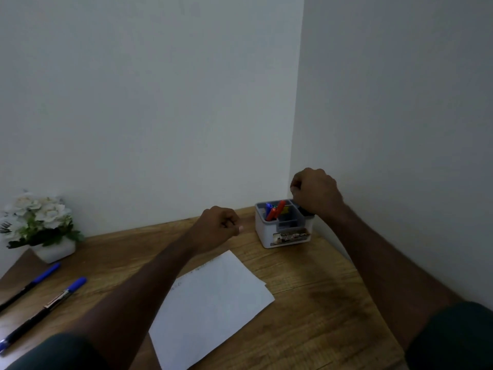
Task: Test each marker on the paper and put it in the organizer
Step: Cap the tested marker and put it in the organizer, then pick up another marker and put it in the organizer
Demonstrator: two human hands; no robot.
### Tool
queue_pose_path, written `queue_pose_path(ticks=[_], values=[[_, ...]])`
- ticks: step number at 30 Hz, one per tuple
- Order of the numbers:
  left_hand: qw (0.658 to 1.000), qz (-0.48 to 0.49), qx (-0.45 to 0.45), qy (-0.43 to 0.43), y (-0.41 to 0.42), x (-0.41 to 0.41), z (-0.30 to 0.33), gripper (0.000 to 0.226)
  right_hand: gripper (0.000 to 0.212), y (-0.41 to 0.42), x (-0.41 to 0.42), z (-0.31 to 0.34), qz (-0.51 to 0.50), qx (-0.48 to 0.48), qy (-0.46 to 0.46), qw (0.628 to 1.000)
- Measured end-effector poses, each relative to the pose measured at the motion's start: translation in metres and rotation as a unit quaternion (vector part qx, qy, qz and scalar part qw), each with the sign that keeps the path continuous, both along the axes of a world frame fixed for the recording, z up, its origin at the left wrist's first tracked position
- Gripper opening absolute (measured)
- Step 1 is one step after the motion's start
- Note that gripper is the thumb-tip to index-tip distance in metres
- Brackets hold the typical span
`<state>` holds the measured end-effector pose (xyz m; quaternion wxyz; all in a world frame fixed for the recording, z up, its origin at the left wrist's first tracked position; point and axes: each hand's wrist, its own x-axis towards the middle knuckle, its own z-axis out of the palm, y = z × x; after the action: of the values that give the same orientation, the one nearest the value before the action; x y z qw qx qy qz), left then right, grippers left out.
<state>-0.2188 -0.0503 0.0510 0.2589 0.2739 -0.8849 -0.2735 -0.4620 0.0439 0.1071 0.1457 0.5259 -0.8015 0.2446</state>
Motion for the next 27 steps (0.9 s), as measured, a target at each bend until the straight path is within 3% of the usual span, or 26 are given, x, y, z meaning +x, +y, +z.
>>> queue_pose_path(ticks=[7,14,19,27], values=[[0.999,0.041,0.011,0.018,0.005,0.067,0.002,0.007,0.018,-0.012,0.116,-0.005,0.179,-0.105,-0.013,0.978],[0.99,0.143,0.002,-0.005,0.0,0.197,-0.012,0.004,0.024,-0.041,0.262,-0.05,0.321,0.019,0.031,0.946],[0.963,0.269,-0.012,-0.007,-0.003,0.294,-0.028,0.021,0.018,-0.074,0.35,-0.076,0.418,0.07,0.005,0.906],[0.914,0.4,0.021,0.057,-0.017,0.396,-0.058,0.016,0.06,-0.13,0.447,-0.075,0.444,0.183,0.022,0.877]])
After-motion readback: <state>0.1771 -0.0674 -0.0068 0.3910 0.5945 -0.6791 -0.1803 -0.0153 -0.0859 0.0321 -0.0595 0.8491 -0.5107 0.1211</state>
